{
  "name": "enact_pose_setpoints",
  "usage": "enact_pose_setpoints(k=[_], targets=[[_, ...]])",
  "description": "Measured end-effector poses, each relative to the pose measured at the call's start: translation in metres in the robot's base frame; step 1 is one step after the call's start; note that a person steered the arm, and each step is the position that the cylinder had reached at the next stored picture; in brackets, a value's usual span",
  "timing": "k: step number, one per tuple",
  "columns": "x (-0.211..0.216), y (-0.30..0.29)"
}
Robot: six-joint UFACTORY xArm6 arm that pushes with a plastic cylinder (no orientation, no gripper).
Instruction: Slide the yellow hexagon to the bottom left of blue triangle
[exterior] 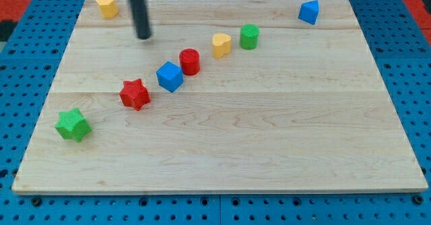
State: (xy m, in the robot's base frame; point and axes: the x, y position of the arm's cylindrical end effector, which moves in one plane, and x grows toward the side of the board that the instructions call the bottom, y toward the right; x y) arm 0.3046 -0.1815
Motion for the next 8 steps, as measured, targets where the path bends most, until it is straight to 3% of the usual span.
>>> enact_pose_setpoints(k=[1, 2, 3, 5, 6, 7, 8], targets=[[-0.014, -0.099], [-0.067, -0.123], [-0.093, -0.058], [-0.113, -0.024], [-0.108, 0.068], [-0.084, 0.2], [-0.075, 0.275]])
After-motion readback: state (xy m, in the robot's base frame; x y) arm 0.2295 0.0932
